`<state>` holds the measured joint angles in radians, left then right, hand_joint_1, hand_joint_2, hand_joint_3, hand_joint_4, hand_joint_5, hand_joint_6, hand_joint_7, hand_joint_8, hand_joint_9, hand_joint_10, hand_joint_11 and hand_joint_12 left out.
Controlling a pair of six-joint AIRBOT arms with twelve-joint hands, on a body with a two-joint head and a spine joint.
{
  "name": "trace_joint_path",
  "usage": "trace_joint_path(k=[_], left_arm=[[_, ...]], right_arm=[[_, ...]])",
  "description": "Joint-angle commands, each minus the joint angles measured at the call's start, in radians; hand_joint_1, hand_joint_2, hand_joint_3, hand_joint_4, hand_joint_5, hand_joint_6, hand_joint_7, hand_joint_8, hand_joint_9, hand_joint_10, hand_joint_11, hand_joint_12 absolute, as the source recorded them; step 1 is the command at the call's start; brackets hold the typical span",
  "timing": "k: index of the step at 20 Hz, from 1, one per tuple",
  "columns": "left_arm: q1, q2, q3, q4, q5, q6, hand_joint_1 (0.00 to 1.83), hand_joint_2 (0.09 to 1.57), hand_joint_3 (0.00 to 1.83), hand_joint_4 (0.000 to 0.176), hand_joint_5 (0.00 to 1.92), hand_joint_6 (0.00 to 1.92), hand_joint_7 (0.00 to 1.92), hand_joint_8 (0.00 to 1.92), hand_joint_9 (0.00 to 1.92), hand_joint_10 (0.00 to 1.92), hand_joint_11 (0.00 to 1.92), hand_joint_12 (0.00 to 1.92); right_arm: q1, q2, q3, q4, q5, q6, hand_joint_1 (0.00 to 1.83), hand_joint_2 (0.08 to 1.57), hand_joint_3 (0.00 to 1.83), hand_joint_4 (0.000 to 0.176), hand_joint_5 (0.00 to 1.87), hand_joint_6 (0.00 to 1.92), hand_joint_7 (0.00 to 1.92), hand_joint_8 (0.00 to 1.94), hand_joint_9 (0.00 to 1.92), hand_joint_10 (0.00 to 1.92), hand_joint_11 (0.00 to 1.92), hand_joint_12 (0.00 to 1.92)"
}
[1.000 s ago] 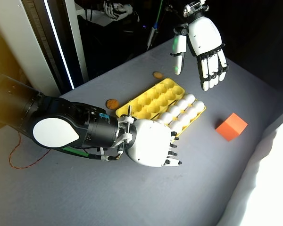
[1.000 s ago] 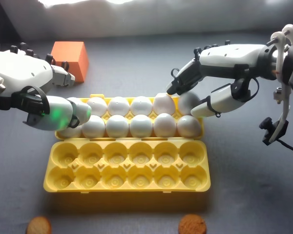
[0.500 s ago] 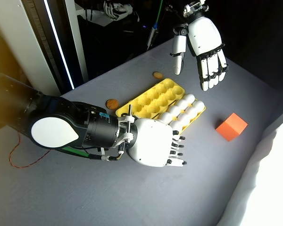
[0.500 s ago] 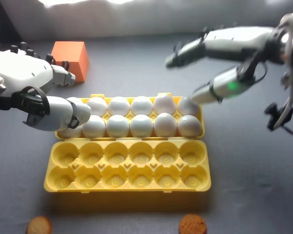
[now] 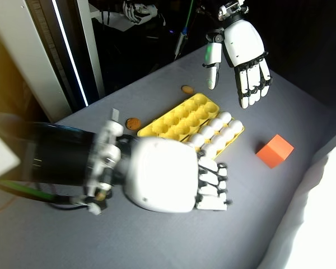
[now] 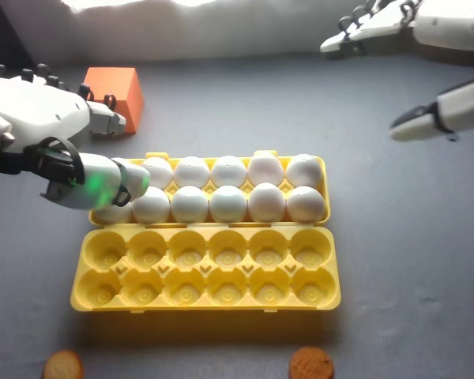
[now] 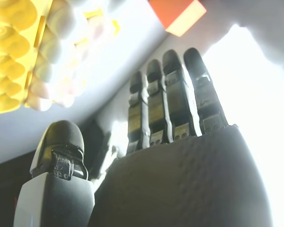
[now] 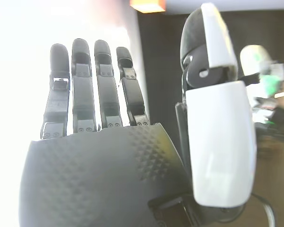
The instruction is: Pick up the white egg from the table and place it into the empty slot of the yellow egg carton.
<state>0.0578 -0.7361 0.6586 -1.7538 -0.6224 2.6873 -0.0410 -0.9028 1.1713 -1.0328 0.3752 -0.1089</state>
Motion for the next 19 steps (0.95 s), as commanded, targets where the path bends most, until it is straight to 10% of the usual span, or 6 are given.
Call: trace_joint_path(k=[1, 8, 19], left_arm=[[-0.012, 0.007, -0.002, 0.038, -0.010, 0.007, 0.02, 1.32, 0.00, 0.000, 0.26, 0.00, 0.29, 0.00, 0.26, 0.00, 0.00, 0.53], [-0.014, 0.003, 0.006, 0.017, -0.001, 0.031, 0.00, 1.33, 0.00, 0.000, 0.25, 0.01, 0.26, 0.00, 0.23, 0.00, 0.00, 0.48], [-0.022, 0.000, 0.003, 0.008, -0.001, 0.032, 0.00, 1.32, 0.00, 0.000, 0.19, 0.00, 0.21, 0.00, 0.18, 0.00, 0.00, 0.38]], right_arm=[[0.015, 0.040, -0.026, -0.038, 0.079, 0.002, 0.69, 1.11, 0.01, 0.000, 0.20, 0.00, 0.26, 0.00, 0.25, 0.00, 0.00, 0.71], [-0.036, 0.259, -0.167, -0.134, 0.085, 0.046, 0.70, 1.06, 0.00, 0.000, 0.27, 0.01, 0.32, 0.01, 0.29, 0.01, 0.00, 0.82], [-0.153, 0.335, -0.191, -0.139, 0.145, 0.054, 0.70, 1.08, 0.01, 0.000, 0.25, 0.00, 0.30, 0.00, 0.27, 0.00, 0.00, 0.75]])
